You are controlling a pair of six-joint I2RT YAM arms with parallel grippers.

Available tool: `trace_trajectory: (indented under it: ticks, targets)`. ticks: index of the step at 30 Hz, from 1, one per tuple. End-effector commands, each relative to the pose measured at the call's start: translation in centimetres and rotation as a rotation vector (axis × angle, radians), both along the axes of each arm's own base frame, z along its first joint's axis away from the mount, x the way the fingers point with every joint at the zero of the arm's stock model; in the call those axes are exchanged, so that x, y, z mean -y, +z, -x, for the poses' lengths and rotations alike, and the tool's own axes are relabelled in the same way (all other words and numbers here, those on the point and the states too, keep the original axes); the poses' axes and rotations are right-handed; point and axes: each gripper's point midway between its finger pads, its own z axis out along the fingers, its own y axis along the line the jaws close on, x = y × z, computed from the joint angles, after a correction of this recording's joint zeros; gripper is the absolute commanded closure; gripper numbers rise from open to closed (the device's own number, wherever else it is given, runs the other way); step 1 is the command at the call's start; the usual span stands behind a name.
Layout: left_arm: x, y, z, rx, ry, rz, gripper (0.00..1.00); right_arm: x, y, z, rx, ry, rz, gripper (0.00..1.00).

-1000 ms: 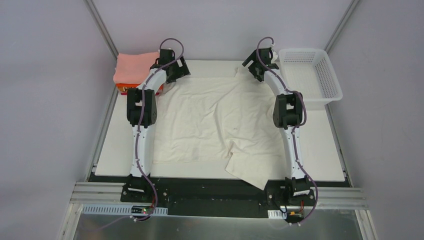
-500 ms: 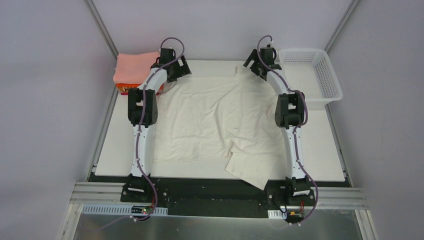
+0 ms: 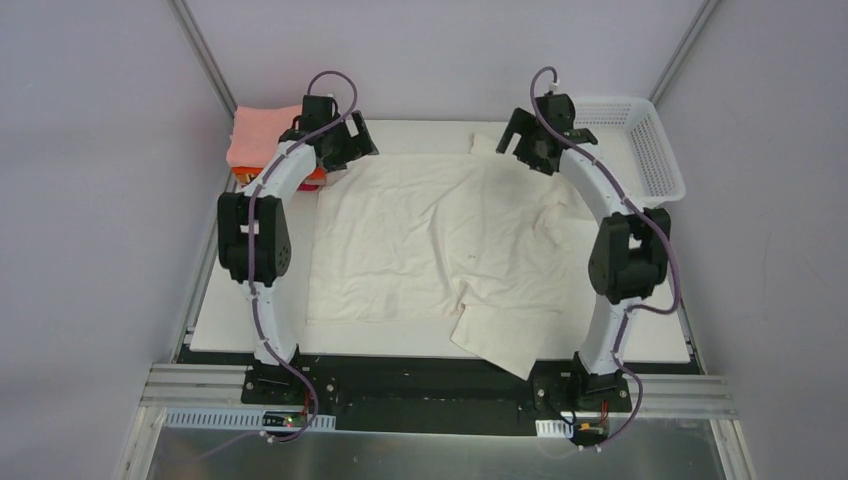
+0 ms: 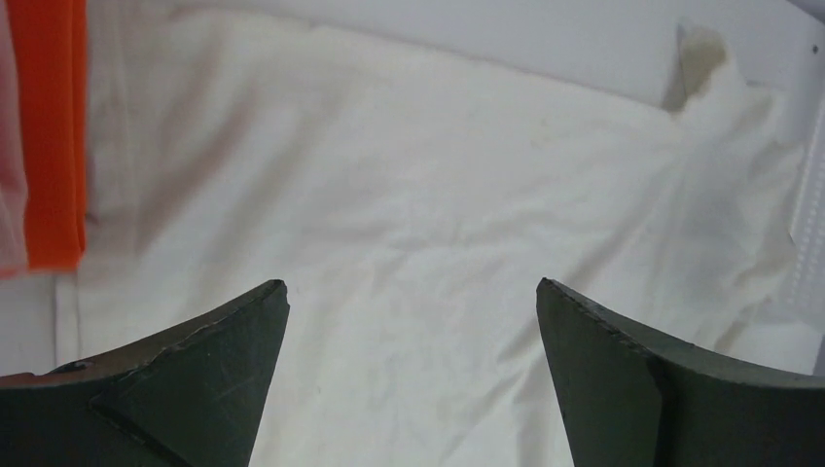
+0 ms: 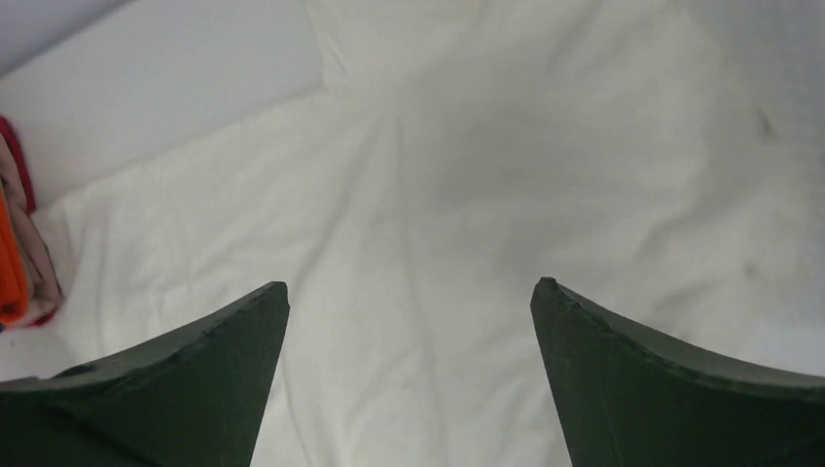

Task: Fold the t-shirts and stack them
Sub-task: Flatten out the tshirt

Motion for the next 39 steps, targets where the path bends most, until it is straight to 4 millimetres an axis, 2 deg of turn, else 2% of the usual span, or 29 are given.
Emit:
trace_trajectory:
  ticks: [1,3,4,6,7,8,9,10,13,15,18,22,25,30,35,39]
  targets:
    - [2.7,4.5,8.1,0.021,-0.052,-0.005,0.01,1.1,-1.6,11.6,-0.182,-0.07,0.075,0.0]
    - [3.2,3.6,13.0,-0.025,-0.038,-0.035,0.01,1.8,-3.3,16.8,-0.258,-0.11,0.104,0.0]
    - [3.4,2.4,15.4,-0.054,-0.026,-0.053,0.01,2.1,-3.8,19.0,-0.282,-0.126,0.097,0.01]
    - [4.4,1.2,19.9,-0.085,-0.033,-0.057,0.01,3.0,-5.3,23.0,-0.322,-0.162,0.069,0.0]
    - [4.2,0.6,21.8,-0.095,-0.026,-0.056,0.01,3.6,-5.8,24.5,-0.33,-0.194,0.06,0.0]
    - [4.6,0.2,23.7,-0.099,-0.032,-0.054,0.01,4.1,-6.3,26.0,-0.341,-0.221,0.051,0.01]
    - [4.2,-1.3,25.8,-0.133,-0.019,-0.057,0.01,4.2,-6.6,27.1,-0.337,-0.227,0.027,0.0]
    - [3.9,-1.8,27.2,-0.144,-0.003,-0.042,0.01,4.0,-7.4,28.3,-0.336,-0.207,-0.003,0.0]
    - [2.4,-3.6,30.2,-0.162,0.041,-0.034,0.01,2.9,-8.7,29.8,-0.333,-0.149,-0.075,0.0]
    - [1.1,-4.8,31.4,-0.167,0.097,-0.046,0.01,2.8,-9.6,30.1,-0.334,-0.132,-0.083,0.0]
    - [-1.0,-6.0,32.0,-0.15,0.169,-0.106,0.01,3.4,-11.4,30.6,-0.385,-0.162,-0.059,0.0]
    - [-3.2,-8.2,32.9,-0.181,0.259,-0.163,0.01,6.4,-13.5,32.6,-0.464,-0.286,0.024,0.01]
    - [-4.5,-9.6,33.4,-0.218,0.31,-0.203,0.01,8.4,-13.9,33.7,-0.482,-0.364,0.04,0.0]
    - [-6.1,-11.6,34.1,-0.318,0.375,-0.211,0.01,10.7,-14.0,34.3,-0.496,-0.426,0.069,0.0]
    - [-7.1,-10.9,34.1,-0.36,0.42,-0.241,0.01,9.8,-14.1,34.2,-0.524,-0.391,0.025,0.0]
    - [-7.4,-9.4,34.7,-0.377,0.435,-0.241,0.01,9.5,-12.8,34.5,-0.524,-0.377,0.004,0.01]
